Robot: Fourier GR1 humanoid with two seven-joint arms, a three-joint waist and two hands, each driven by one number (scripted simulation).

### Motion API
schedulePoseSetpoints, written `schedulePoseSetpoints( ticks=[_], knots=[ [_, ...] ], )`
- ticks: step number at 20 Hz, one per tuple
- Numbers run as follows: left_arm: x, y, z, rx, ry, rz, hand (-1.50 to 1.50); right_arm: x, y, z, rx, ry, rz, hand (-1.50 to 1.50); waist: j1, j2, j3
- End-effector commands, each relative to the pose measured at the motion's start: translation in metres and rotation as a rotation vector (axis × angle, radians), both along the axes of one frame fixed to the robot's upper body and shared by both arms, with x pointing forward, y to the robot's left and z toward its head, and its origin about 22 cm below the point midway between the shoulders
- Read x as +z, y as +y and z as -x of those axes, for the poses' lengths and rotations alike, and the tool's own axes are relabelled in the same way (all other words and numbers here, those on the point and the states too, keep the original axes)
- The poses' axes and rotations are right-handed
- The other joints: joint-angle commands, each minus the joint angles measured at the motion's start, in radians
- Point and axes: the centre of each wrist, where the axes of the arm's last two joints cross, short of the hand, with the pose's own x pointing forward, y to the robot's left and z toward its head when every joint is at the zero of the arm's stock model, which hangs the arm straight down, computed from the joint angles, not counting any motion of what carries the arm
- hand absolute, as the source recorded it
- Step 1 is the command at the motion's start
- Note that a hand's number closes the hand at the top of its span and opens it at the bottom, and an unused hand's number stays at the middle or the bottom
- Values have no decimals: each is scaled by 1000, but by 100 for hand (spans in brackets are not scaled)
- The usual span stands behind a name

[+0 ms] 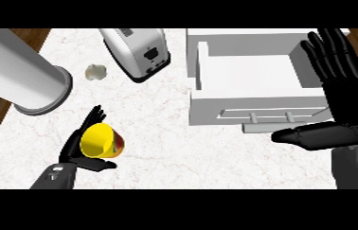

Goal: Pick up the cup, place it into the drawer and close the drawer

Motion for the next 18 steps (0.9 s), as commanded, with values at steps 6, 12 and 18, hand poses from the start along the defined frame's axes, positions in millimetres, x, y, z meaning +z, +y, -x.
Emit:
schedulePoseSetpoints(
  ticks=[6, 12, 18],
  knots=[
    [-8, -32, -3, -181, -50, 290, 150, -1, -8, 2, -6, 13, 10, -150, -3, 1, -1],
    [9, -20, -19, 3, -324, 44, 150, -1, -11, 3, -6, 11, 17, -150, 4, -1, 0],
    [2, -42, -17, 325, -375, -9, 150, 0, -10, -3, -7, 5, -2, -150, 9, -1, 1]
  ],
)
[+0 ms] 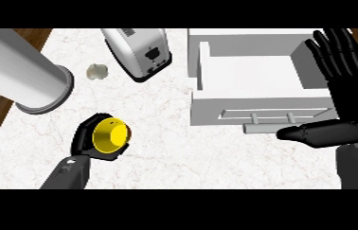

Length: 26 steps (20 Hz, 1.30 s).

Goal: Pick up the cup, place it into the drawer and close the drawer

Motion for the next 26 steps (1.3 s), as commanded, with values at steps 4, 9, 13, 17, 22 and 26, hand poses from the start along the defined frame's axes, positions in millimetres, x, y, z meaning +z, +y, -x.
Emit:
schedulePoseSetpoints(
  ticks=[4, 9, 13, 17, 22, 26],
  knots=[
    [5, -25, -15, 277, -219, 123, 150, 2, 1, -4, 12, -21, -15, -150, 1, -1, 1],
    [53, -14, -64, 75, -294, 205, 150, -10, -10, 4, -14, 14, 8, -150, 1, -6, 2],
    [66, -50, -79, -36, -292, 182, 150, -3, 0, 10, -13, 13, 13, -150, 8, -11, 3],
    [130, -95, -119, -100, -328, 171, 150, -9, -5, 0, -36, 25, 11, -150, 30, -19, 5],
    [186, -120, -136, -203, -301, 159, 150, -10, -11, 0, -41, 20, 9, -150, 30, -18, 5],
    [250, -170, -150, -191, -327, 127, 150, -15, -12, 5, -45, 22, 6, -150, 15, -17, 5]
  ],
)
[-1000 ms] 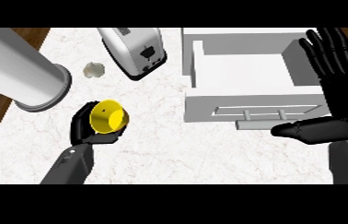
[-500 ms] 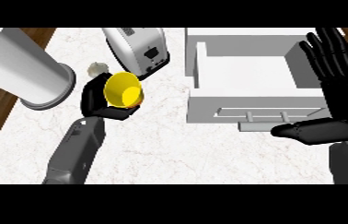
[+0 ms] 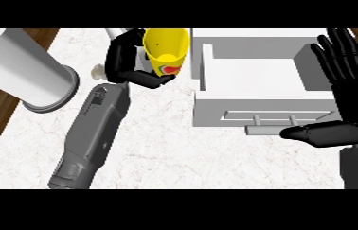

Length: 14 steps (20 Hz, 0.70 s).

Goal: Pick up the cup, place it into the drawer and close the drawer

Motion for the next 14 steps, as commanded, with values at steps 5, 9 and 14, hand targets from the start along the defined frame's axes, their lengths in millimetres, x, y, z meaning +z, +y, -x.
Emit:
schedulePoseSetpoints(
  ticks=[5, 9, 14],
  knots=[
    [108, -74, -20, -17, 12, -91, 150, -2, 11, -10, -2, -10, 18, -150, -16, 9, 0],
    [125, -99, -26, 30, 64, -123, 150, -4, 9, 3, 3, -18, 16, -150, -40, 13, 0],
    [131, -126, -28, 75, 189, -216, 150, -1, 14, -5, 38, -34, -11, -150, -72, 19, 1]
  ],
)
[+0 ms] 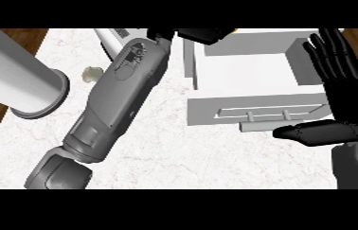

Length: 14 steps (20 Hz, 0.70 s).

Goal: Pick up the cup, place it into the drawer and close the drawer

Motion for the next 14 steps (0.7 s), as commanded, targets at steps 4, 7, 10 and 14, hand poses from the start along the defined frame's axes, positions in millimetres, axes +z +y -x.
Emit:
schedulePoseSetpoints(
  ticks=[4, 7, 10, 14],
  knots=[
    [3, -22, -8, 79, 113, -129, 150, 8, 6, -12, 40, -20, 14, -150, -60, 19, 1],
    [-17, -18, -8, 53, 195, -193, 150, 12, 3, -14, 41, -16, 2, -150, -74, 19, 1],
    [-34, -12, -8, 7, 236, -266, 150, 6, 11, -18, 62, -38, 6, -150, -83, 31, 1],
    [-53, -7, -6, -23, 271, -315, 150, 17, 22, -17, 110, -49, -7, -150, -125, 38, 1]
  ],
)
